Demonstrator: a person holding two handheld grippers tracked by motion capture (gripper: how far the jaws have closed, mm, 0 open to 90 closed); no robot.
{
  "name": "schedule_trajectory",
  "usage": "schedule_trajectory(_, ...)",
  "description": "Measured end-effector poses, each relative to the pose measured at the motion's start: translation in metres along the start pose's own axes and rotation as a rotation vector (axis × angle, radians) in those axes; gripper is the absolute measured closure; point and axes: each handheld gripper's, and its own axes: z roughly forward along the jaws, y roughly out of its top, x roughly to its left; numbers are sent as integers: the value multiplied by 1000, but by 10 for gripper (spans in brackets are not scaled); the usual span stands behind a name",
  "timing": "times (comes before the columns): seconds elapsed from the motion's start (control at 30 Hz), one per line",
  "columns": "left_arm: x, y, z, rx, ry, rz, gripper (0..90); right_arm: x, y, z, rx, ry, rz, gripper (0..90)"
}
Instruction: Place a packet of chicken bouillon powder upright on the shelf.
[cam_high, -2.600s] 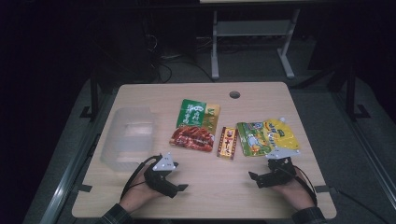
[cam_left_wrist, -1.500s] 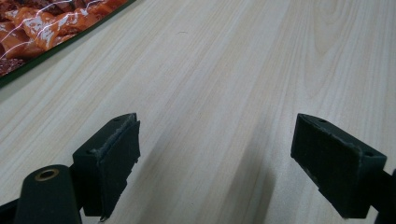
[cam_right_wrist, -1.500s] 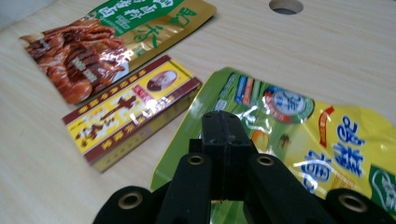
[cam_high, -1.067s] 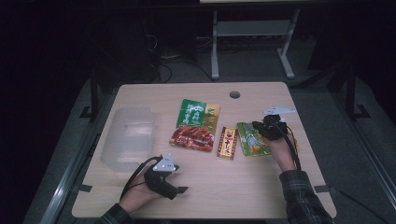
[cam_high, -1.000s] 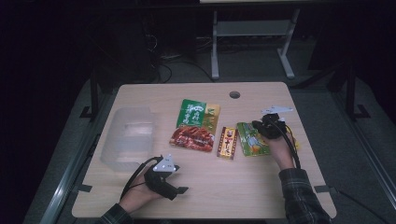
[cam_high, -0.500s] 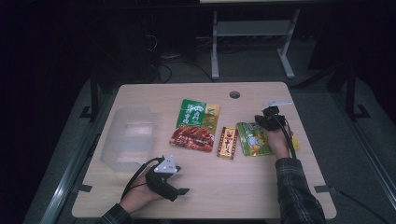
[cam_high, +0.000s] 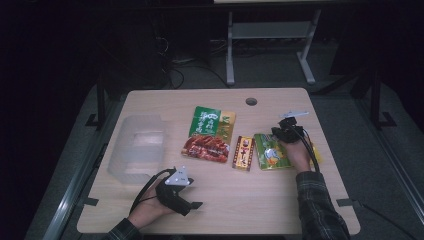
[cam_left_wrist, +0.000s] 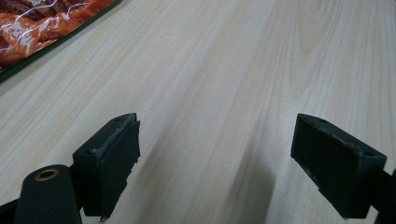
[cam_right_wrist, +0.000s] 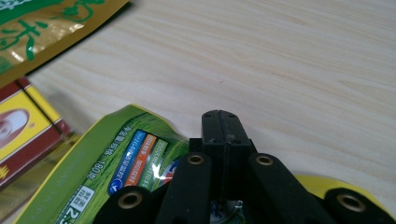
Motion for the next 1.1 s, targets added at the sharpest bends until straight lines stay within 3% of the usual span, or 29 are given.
schedule_trajectory(0.3, 0, -1, 2, -7, -3, -18, 150, 8, -15, -13, 11, 30, -46, 899)
schedule_trajectory(0.6, -1, 0, 2, -4, 0, -15, 150, 16, -25, -23, 33, 45, -62, 899)
schedule_trajectory(1.1, -2, 0, 3, 3, -1, -8, 150, 37, -50, -54, 73, 135, -95, 899)
